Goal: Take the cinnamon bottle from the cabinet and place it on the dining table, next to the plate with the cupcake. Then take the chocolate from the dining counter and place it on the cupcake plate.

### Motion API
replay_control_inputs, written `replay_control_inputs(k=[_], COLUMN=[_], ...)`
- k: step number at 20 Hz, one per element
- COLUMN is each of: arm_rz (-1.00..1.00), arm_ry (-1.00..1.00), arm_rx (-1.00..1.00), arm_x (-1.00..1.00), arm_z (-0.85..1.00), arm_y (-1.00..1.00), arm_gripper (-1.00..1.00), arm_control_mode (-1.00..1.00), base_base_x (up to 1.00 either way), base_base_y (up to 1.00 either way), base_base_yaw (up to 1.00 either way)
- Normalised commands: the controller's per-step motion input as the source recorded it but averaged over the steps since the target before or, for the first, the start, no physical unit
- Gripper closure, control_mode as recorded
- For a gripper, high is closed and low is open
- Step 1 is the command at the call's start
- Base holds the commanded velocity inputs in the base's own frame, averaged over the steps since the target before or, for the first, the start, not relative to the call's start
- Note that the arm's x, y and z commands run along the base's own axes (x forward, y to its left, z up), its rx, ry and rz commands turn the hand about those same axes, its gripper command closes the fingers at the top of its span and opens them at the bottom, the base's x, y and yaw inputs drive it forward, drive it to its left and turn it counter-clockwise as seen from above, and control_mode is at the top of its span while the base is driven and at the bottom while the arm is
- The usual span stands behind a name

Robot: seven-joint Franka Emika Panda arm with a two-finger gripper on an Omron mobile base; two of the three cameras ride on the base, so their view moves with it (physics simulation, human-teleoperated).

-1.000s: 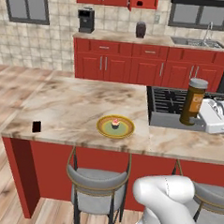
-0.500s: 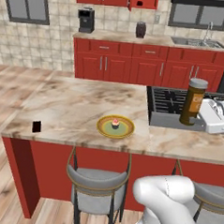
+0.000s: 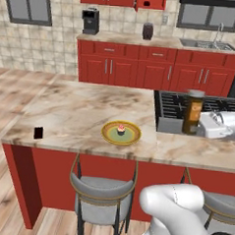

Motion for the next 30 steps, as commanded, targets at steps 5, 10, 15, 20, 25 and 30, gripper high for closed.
replay_control_inputs(k=[5,10,15,20,25,30], arm_rz=[0.0,0.01,0.0,0.0,0.0,0.0], arm_ry=[0.06,-0.01,-0.13,-0.21,-0.07,0.0], arm_rx=[-0.03,-0.13,-0.15,-0.02,0.06,0.02], arm_x=[0.61,0.42,0.3,0.25,0.27,0.27], arm_z=[-0.67,-0.61,-0.53,-0.35,-0.18,-0.1], arm_y=[0.02,0.06,0.0,-0.02,0.0,-0.07], arm_gripper=[1.0,1.0,1.0,1.0,1.0,1.0], arm_control_mode=[-1.0,-1.0,-1.0,-1.0,-1.0,-1.0], base_base_x=[0.0,0.0,0.0,0.0,0.0,0.0], base_base_y=[0.0,0.0,0.0,0.0,0.0,0.0], base_base_yaw=[0.0,0.0,0.0,0.0,0.0,0.0])
